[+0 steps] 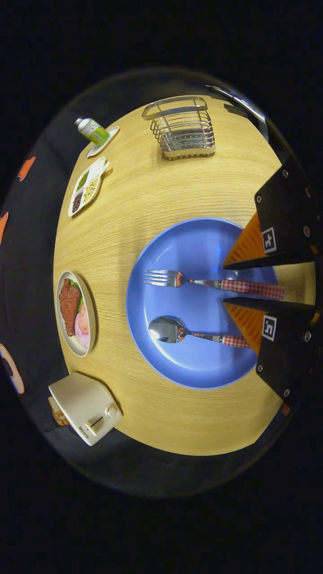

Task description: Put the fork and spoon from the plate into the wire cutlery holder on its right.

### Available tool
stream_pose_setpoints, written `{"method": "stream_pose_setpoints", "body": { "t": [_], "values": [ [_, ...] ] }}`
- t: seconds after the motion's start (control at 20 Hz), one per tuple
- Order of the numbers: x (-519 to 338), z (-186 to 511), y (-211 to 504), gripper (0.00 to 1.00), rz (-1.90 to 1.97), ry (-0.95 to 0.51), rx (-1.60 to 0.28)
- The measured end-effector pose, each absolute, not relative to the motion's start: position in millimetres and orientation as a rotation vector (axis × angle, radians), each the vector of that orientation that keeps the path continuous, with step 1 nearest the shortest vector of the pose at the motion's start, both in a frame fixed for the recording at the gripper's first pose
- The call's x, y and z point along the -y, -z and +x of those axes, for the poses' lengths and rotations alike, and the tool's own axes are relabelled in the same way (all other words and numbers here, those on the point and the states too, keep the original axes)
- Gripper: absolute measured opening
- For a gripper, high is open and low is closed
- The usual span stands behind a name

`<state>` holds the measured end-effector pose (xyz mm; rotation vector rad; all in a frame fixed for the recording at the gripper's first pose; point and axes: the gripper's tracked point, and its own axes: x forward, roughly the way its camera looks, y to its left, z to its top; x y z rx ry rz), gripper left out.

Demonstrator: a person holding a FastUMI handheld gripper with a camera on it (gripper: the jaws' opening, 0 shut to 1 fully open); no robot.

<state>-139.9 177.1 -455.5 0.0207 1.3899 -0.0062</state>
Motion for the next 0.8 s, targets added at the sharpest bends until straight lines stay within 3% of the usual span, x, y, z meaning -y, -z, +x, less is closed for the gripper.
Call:
{"method": "stream_pose_setpoints", "body": {
  "t": [0.45, 0.8],
  "values": [
    [-174, -138, 459, 0.11, 0.02, 0.011, -1.4],
    [-152, -138, 420, 0.08, 0.022, 0.02, -1.356]
  ]
}}
